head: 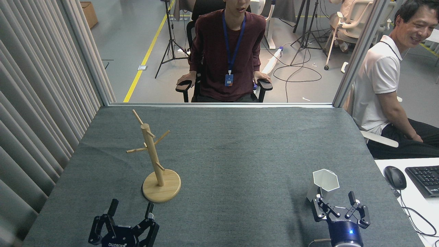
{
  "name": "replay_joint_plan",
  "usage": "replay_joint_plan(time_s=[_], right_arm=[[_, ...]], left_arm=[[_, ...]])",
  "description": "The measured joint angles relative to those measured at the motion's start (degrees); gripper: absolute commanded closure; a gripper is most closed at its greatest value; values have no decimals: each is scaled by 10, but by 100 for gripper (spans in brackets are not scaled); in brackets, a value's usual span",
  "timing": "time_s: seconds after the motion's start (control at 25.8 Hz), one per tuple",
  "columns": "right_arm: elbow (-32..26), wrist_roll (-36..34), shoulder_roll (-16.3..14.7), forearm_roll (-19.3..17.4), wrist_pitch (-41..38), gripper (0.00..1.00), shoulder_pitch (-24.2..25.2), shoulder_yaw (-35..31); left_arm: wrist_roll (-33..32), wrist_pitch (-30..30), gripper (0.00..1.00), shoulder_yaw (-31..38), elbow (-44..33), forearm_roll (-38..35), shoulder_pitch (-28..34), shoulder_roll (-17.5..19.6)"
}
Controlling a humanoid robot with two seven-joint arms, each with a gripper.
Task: Hang cup on storage rack
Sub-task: 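Close the right gripper around the white hexagonal cup's rim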
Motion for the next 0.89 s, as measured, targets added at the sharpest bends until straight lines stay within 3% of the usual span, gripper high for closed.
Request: replay_joint_plan(time_s=[0.89], right_arm=[[95,1,9,0,5,2,-73,31]], left_arm=[[11,-5,1,22,0,1,8,0]])
